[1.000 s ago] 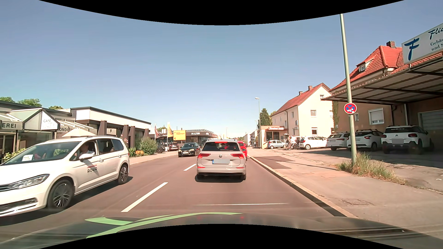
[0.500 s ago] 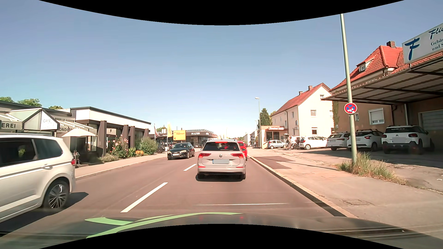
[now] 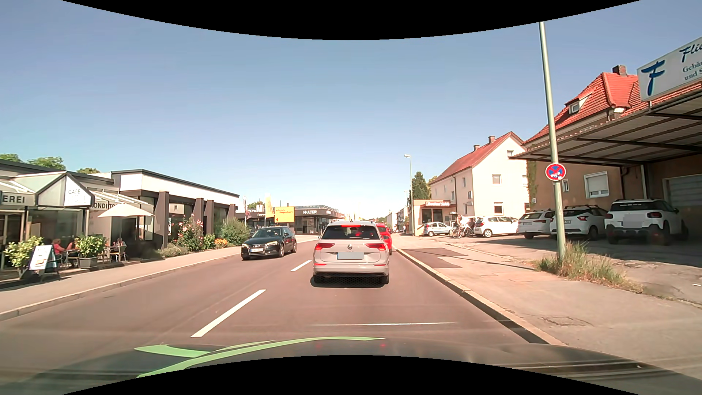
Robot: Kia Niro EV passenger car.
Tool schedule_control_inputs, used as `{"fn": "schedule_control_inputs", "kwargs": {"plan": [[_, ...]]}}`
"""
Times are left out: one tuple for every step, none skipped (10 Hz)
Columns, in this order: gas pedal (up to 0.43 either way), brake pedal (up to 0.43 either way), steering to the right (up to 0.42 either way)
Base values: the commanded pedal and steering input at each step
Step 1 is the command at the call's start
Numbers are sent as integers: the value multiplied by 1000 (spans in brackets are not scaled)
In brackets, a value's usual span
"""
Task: Follow the waypoints while adhering to traffic rules and regulations
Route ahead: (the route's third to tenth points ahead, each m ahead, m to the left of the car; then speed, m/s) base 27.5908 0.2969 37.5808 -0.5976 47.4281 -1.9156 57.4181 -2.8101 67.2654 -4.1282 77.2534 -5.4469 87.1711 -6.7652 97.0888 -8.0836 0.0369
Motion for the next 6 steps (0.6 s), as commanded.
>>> {"fn": "schedule_control_inputs", "kwargs": {"plan": [[0, 232, 8], [0, 238, 8], [0, 238, 8], [0, 238, 8], [0, 238, 8], [0, 238, 8]]}}
